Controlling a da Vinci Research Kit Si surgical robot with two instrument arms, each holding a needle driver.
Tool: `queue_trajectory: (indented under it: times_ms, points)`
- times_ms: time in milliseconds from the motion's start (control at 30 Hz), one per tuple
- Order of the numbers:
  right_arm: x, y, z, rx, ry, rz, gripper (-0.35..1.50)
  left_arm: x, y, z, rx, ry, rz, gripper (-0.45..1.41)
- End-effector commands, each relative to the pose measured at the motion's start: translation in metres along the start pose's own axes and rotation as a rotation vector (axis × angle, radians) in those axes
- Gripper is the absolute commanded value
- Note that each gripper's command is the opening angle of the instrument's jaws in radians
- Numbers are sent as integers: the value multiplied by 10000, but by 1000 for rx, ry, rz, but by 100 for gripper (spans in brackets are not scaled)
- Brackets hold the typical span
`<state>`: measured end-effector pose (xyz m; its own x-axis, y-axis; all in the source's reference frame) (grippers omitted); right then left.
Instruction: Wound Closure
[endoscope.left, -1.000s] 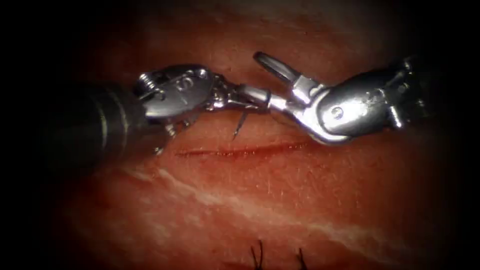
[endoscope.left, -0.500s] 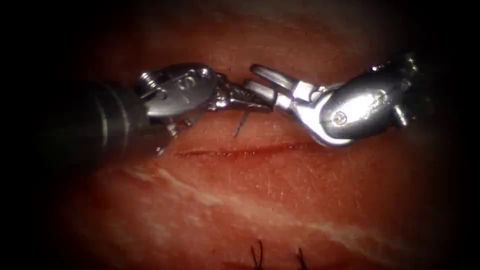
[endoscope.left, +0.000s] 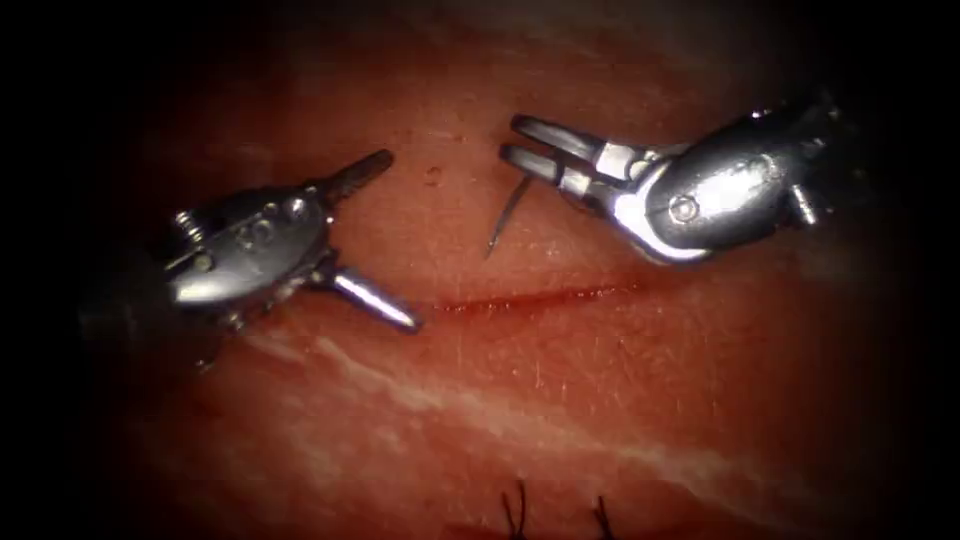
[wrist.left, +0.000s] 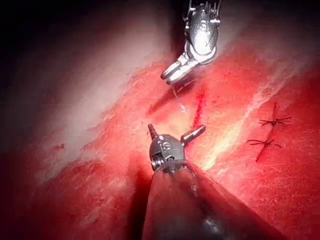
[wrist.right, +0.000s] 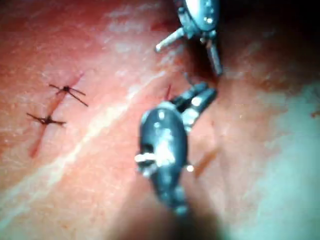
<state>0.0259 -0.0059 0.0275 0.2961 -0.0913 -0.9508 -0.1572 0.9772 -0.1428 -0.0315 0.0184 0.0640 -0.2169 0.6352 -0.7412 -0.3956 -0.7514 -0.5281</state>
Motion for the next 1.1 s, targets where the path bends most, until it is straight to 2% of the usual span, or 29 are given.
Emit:
queue_trajectory:
  times_ms: [33, 133, 333, 533, 667, 800, 967, 1100]
  points:
    - [-5, -15, 13, 29, 8, -15, -35, -15, 1, 7, 0, -9, 8, 91]
    - [-6, -22, 28, 75, 11, -59, -35, -42, 3, 5, 16, -34, 29, 75]
    - [-6, -30, 54, 148, 7, -164, -35, -102, 6, 19, 22, -77, 77, 59]
    - [-7, -34, 67, 199, -20, -262, -35, -145, 16, 40, -5, -101, 83, 39]
    - [-13, -42, 76, 223, -29, -298, -35, -153, 24, 50, -19, -102, 85, 34]
    - [-29, -49, 85, 240, -33, -321, -35, -147, 34, 57, -32, -101, 83, 31]
    - [-48, -46, 89, 245, -36, -334, -35, -143, 42, 63, -41, -100, 82, 29]
    - [-52, -44, 91, 248, -32, -363, -35, -141, 45, 66, -47, -99, 83, 29]
